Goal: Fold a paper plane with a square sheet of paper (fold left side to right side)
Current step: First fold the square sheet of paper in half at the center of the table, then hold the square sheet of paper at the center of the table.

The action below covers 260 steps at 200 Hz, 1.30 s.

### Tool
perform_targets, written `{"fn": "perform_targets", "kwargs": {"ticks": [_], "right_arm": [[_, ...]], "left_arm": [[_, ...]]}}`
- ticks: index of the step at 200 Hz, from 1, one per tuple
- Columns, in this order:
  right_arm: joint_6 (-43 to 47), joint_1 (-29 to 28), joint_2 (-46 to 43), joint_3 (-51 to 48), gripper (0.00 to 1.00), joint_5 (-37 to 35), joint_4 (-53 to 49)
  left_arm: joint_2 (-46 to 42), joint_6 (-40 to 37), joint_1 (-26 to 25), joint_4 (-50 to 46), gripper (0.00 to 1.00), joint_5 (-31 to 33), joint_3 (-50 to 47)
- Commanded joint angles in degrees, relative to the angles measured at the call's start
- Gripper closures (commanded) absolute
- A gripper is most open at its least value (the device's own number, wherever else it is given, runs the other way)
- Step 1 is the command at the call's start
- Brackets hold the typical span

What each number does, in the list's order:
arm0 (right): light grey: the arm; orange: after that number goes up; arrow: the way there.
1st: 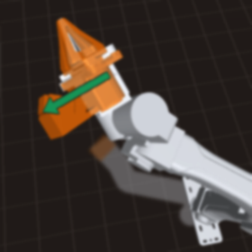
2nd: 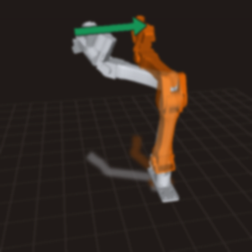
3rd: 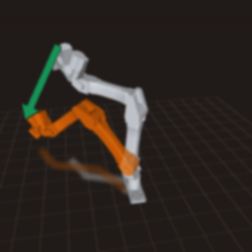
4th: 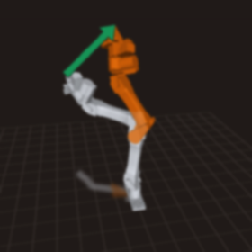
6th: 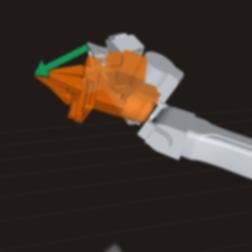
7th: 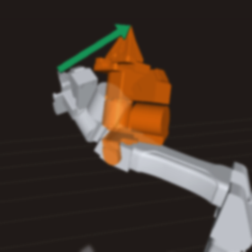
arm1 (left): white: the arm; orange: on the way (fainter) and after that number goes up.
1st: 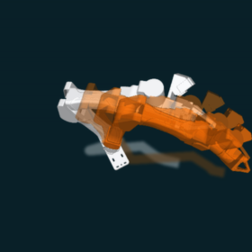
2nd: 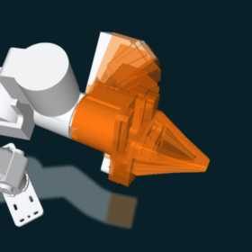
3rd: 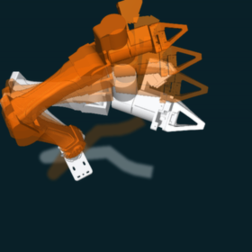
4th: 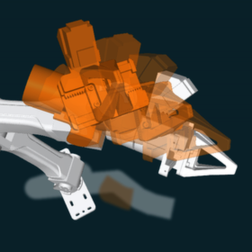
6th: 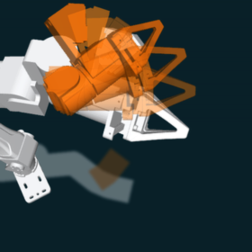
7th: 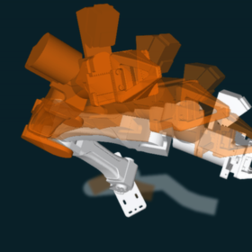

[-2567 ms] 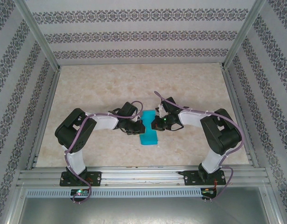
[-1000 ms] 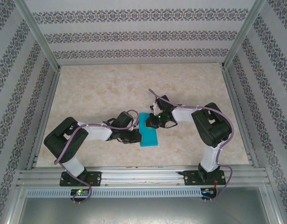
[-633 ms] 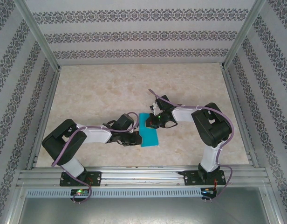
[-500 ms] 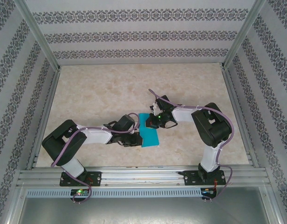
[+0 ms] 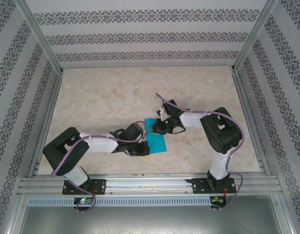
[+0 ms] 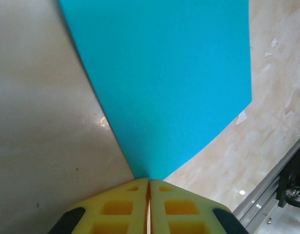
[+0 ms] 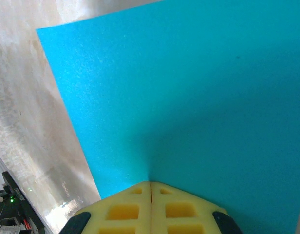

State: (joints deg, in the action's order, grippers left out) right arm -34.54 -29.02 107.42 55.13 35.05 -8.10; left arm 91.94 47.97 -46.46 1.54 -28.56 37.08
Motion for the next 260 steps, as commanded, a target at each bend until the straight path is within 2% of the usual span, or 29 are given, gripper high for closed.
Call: {"fn": "perform_targets", "kwargs": {"ticks": [1,23,52,85,126,159,214,260], "right_arm": [[0.9,1.2,3.5,-1.4,1.00,-8.5,-4.8],[1.1,1.2,3.2,-1.5,1.00,-8.3,-4.6],[1.1,1.1,2.5,-1.9,1.00,-7.8,-4.0],[1.1,1.0,2.3,-2.0,1.00,-7.8,-3.9],[0.9,1.0,2.2,-1.8,1.00,-7.7,-3.9],[0.9,0.8,2.2,-1.7,1.00,-7.3,-4.0],[0.4,0.8,0.4,-0.8,1.00,-5.0,-2.5],[0.3,1.5,-5.8,0.4,1.00,-3.5,-1.7]], "left_arm": [[-0.3,1.3,-2.2,-8.1,0.89,-2.1,-2.0],[-2.9,0.9,-0.8,-9.3,0.89,-2.2,-1.0],[-7.4,-3.0,5.0,-12.4,0.89,-3.2,2.2],[-3.2,-8.4,10.8,-13.5,0.89,-7.0,8.8],[7.7,-11.6,11.1,-12.4,0.90,-8.7,16.7],[12.8,-13.3,11.1,-13.0,0.90,-7.9,20.1],[15.4,-13.1,11.1,-13.5,0.90,-6.2,19.4],[15.4,-11.3,11.0,-12.4,0.90,-5.4,16.9]]}}
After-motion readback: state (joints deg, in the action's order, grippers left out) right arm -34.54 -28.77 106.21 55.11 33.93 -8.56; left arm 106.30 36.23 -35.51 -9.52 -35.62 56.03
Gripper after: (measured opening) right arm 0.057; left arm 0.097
